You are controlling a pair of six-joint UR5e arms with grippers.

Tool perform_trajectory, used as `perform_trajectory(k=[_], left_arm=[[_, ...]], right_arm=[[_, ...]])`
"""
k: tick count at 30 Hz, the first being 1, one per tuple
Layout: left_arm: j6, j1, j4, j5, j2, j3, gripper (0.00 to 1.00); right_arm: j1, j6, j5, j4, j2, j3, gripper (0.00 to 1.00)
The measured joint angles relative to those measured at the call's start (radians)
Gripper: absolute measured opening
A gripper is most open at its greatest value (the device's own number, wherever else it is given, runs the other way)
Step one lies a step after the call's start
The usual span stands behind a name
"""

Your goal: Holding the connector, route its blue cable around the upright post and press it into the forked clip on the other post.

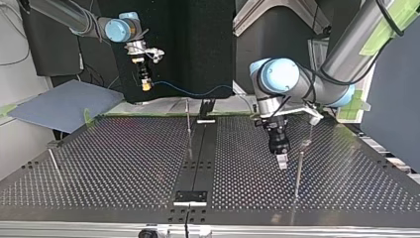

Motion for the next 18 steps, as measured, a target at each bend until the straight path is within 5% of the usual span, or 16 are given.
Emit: perform_trajectory(k=[12, 18], left_arm=[[-0.001, 0.02, 0.007, 0.033, -0.006, 0.008, 1.0], [0.0, 0.026, -0.033, 0.041, -0.053, 0.051, 1.0]], right_arm=[[0.001, 0.0, 0.0, -0.001, 0.0, 0.0, 0.0], [0.001, 0.001, 0.0, 0.0, 0.0, 0.0, 0.0]])
